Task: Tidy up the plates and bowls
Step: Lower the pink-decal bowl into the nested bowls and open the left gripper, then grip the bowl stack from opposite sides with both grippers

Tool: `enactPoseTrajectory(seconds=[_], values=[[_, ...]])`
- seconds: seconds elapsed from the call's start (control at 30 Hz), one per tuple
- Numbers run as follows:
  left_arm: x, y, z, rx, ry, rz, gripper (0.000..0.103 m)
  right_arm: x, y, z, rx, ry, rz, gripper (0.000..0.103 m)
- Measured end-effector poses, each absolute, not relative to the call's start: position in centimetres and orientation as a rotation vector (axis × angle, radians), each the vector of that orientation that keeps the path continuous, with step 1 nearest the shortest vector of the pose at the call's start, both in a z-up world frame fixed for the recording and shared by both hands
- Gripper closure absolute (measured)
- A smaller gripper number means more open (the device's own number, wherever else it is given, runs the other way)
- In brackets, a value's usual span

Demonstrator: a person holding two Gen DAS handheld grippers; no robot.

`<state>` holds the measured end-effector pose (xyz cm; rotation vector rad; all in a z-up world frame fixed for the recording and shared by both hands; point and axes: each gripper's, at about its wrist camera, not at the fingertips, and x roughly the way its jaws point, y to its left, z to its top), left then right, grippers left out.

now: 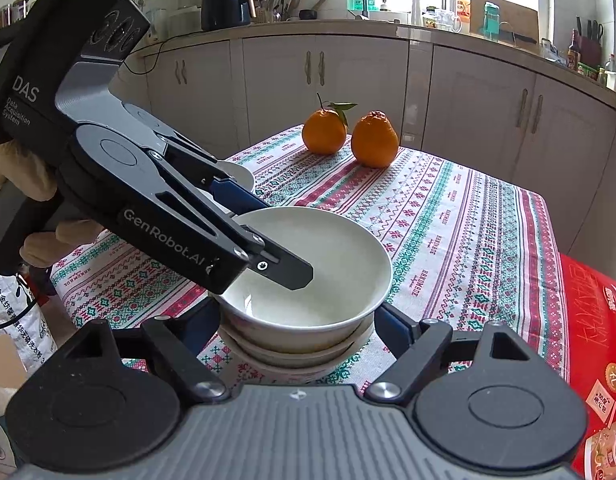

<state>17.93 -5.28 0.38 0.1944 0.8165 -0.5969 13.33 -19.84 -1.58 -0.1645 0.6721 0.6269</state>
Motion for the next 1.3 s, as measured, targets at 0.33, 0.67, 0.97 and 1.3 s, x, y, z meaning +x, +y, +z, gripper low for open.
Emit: enactPoseTrajectory(seconds=[0.33, 0.67, 0.97, 1.3], values=[[16.7, -4.2, 2.3, 0.215, 0.742, -0.583, 0.016, 12.1, -20.6, -0.8, -0.194, 0.620, 0.630, 0.000], [12.9, -2.0, 1.9, 0.300, 0.690, -0.614, 0.008, 11.7, -21.5, -1.5, -0.231, 0.650, 0.605, 0.000], [11.9, -2.3, -0.8, 0.385, 0.718, -0.639, 0.004, 12.6, -21.2, -2.5, -0.256, 0.694, 0.633, 0.000], [13.5, -3.9, -4.0, 0.464, 0.757, -0.737, 0.006, 14.9, -20.7, -4.4, -0.360, 0.748, 0.698, 0.000]])
